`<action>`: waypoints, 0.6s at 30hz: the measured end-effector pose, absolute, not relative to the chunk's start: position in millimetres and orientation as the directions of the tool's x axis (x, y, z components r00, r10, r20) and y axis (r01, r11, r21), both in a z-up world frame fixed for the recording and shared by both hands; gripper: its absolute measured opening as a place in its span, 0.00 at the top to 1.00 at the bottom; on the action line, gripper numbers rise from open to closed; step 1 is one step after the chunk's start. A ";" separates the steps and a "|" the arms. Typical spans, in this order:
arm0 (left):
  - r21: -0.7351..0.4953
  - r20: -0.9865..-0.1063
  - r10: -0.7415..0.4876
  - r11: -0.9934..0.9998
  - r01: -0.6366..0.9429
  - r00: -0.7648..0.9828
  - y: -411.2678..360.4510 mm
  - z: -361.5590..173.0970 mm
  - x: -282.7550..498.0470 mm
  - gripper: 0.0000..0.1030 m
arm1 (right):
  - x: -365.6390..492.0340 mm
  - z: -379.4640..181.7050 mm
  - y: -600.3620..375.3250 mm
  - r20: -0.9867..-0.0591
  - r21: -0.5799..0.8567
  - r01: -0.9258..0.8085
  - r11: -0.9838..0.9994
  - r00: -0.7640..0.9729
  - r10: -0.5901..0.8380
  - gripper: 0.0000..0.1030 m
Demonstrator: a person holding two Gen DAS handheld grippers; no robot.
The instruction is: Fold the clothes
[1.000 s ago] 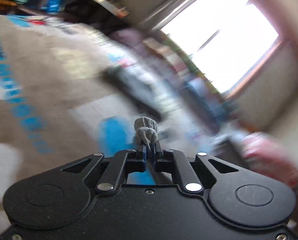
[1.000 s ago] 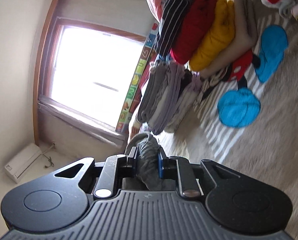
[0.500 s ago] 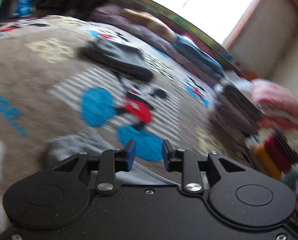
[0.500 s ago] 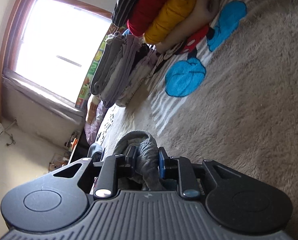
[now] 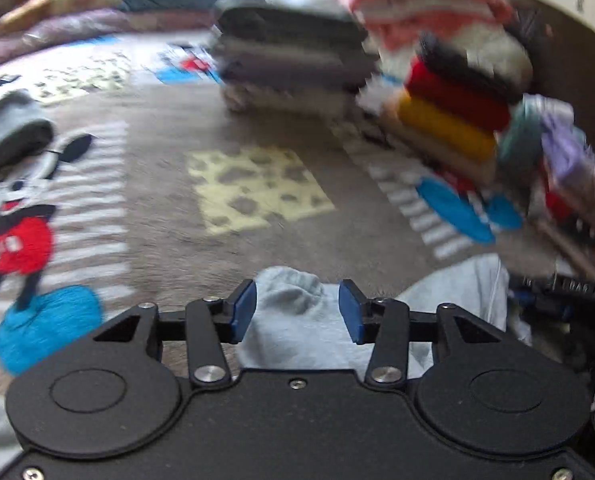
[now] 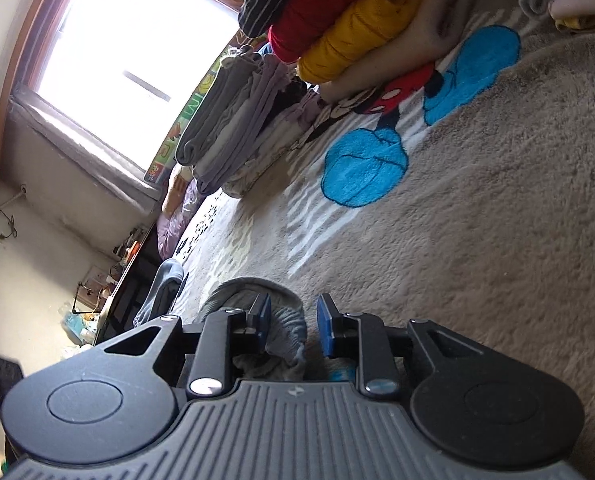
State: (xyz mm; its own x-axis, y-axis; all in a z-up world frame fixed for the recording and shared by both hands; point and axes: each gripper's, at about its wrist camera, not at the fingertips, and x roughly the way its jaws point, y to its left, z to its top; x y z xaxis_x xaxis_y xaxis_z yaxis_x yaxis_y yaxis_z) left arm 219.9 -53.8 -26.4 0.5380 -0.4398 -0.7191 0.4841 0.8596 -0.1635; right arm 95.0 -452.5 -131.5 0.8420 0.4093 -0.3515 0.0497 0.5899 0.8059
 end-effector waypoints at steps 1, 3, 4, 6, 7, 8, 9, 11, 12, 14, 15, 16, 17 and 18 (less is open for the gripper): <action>-0.150 -0.737 -0.432 0.854 0.498 0.519 -60.3 -30.2 226.0 0.56 | 95.3 -131.1 -452.6 -0.354 0.801 0.047 0.597 0.841 0.410 0.74; -0.125 -0.766 -0.414 0.847 0.517 0.492 -68.7 -36.1 232.1 0.52 | 96.8 -129.6 -451.5 -0.360 0.787 0.035 0.616 0.837 0.412 0.74; -0.112 -0.780 -0.403 0.843 0.527 0.479 -72.8 -39.0 235.1 0.51 | 97.6 -129.4 -451.3 -0.363 0.783 0.032 0.621 0.835 0.414 0.74; -0.097 -0.807 -0.387 0.832 0.546 0.447 -80.1 -45.9 241.1 0.49 | 99.2 -129.6 -451.1 -0.366 0.779 0.025 0.627 0.829 0.422 0.73; -0.086 -0.816 -0.375 0.831 0.550 0.439 -83.9 -48.4 242.8 0.48 | 100.0 -130.0 -451.0 -0.368 0.779 0.022 0.626 0.826 0.428 0.72; -0.074 -0.823 -0.364 0.830 0.552 0.436 -88.0 -50.9 245.6 0.48 | 100.8 -130.4 -450.8 -0.369 0.780 0.019 0.626 0.822 0.434 0.72; -0.067 -0.829 -0.359 0.824 0.562 0.428 -92.1 -53.2 247.4 0.48 | 100.8 -130.2 -450.5 -0.370 0.777 0.016 0.629 0.820 0.437 0.72; -0.052 -0.841 -0.349 0.813 0.580 0.414 -100.1 -57.9 250.9 0.48 | 102.0 -130.0 -449.1 -0.374 0.772 0.010 0.635 0.815 0.442 0.72; -0.036 -0.844 -0.338 0.812 0.583 0.417 -102.5 -59.7 251.0 0.49 | 102.5 -130.0 -448.4 -0.376 0.770 0.008 0.638 0.814 0.443 0.72; -0.006 -0.848 -0.316 0.808 0.589 0.425 -107.3 -63.5 251.1 0.69 | 103.9 -130.1 -447.7 -0.370 0.773 0.000 0.634 0.813 0.450 0.72; 0.008 -0.849 -0.307 0.807 0.591 0.430 -109.3 -65.1 251.0 0.76 | 104.6 -130.2 -447.4 -0.366 0.775 -0.004 0.632 0.812 0.454 0.72; 0.006 -0.843 -0.314 0.807 0.591 0.437 -107.8 -64.0 249.3 0.87 | 105.3 -130.3 -447.0 -0.363 0.777 -0.007 0.630 0.812 0.457 0.72; 0.005 -0.836 -0.321 0.807 0.591 0.445 -106.2 -62.9 247.6 0.93 | 106.0 -129.6 -445.6 -0.357 0.779 -0.016 0.627 0.810 0.465 0.72; 0.002 -0.828 -0.325 0.813 0.583 0.457 -102.7 -61.2 246.4 0.94 | 106.7 -128.8 -444.1 -0.350 0.782 -0.026 0.623 0.808 0.473 0.72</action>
State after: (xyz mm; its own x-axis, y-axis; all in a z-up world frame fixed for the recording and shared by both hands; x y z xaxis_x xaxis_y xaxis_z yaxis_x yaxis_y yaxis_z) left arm 246.4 -102.7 -61.2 0.4569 -0.3250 -0.8280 0.5825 0.8128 0.0025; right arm 106.7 -444.1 -128.8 0.8084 0.4733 -0.3500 -0.0263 0.6231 0.7817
